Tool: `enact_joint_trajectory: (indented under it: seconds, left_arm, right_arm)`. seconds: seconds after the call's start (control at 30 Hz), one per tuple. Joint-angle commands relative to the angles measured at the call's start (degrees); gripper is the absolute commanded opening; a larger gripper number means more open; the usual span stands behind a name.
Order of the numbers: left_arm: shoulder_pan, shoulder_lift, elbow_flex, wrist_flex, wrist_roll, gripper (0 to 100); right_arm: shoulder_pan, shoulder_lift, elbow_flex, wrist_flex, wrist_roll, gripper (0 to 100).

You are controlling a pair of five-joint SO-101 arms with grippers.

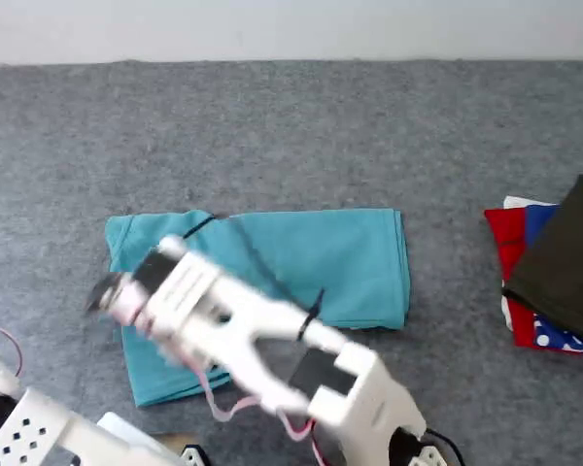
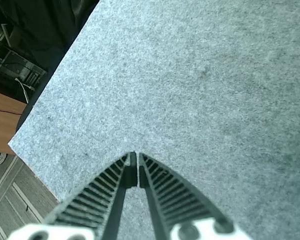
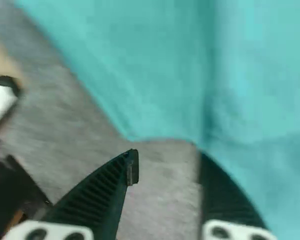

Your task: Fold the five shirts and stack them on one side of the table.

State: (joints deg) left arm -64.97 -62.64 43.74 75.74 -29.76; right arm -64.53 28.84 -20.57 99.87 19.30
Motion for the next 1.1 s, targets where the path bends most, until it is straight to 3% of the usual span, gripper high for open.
enact_joint_trajectory:
  seconds: [0.0,0.17,0.37,0.67,1.07]
  left_arm:
    - [-0.2,-0.6,-0.4,-0.7,0.4,1]
    - [-0.2,-0.6,-0.4,-0.6,0.4,1]
    - [-0.3,-0.6,-0.4,-0.6,0.4,1]
    - [-0.3,-0.6,-0.4,-0.6,0.4,1]
    - [-0.2,-0.6,-0.4,-0.6,0.4,1]
  right_arm:
    - [-5.8,-0.1,-0.3,-2.5,-1.8,33.6]
    - [-10.0,4.4,-0.4,-6.1,-1.9,33.6]
    - [-9.6,9.8,-0.4,-9.0,-1.5,32.6]
    - [-6.6,15.0,-0.5,-9.7,4.3,0.6]
    - [-0.1,4.2,-0.5,-9.5,4.5,0.9]
